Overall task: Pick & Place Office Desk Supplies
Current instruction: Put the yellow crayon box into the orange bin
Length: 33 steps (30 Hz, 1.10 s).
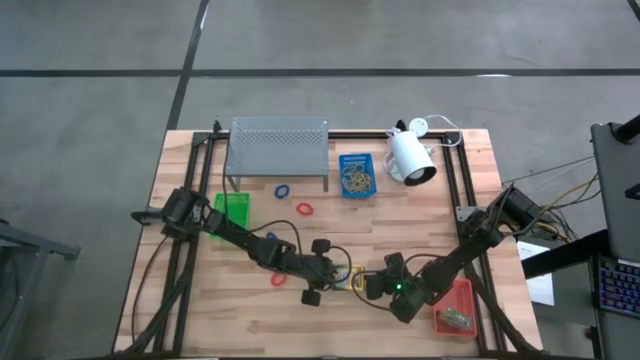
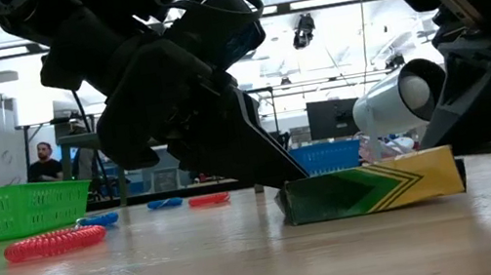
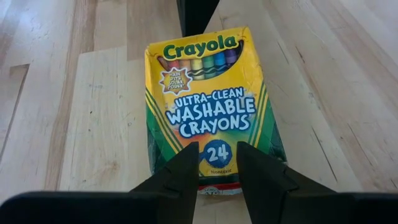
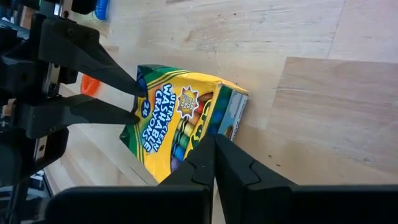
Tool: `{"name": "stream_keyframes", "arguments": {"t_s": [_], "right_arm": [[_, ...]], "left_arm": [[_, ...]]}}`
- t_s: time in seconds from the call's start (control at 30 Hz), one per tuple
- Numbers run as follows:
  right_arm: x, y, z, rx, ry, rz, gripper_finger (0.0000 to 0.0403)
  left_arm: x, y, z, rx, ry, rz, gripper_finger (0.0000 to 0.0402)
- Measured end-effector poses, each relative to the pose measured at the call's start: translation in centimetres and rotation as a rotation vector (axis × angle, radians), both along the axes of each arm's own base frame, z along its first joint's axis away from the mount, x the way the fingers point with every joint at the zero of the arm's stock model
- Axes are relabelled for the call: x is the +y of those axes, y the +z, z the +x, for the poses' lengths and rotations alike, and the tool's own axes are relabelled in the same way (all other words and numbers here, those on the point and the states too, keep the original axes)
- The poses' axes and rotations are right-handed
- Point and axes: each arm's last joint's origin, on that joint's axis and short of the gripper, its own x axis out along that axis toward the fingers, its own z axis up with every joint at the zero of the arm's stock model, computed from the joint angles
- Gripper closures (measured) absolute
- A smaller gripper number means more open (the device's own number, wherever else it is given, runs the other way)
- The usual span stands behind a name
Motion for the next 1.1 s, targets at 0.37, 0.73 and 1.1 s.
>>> {"name": "stream_keyframes", "arguments": {"t_s": [0.37,0.73,1.1], "right_arm": [[0.03,-0.02,-0.03,0.046,0.109,-0.113,0.0394],[0.01,-0.11,-0.13,0.079,0.128,-0.086,0.0394],[-0.02,-0.15,-0.17,0.102,0.176,-0.138,0.0394]], "left_arm": [[0.00,0.00,0.00,0.000,0.000,0.000,0.0285],[-0.01,-0.01,-0.01,0.001,0.000,0.000,0.0285],[-0.02,-0.01,-0.02,0.001,-0.001,0.001,0.0285]]}}
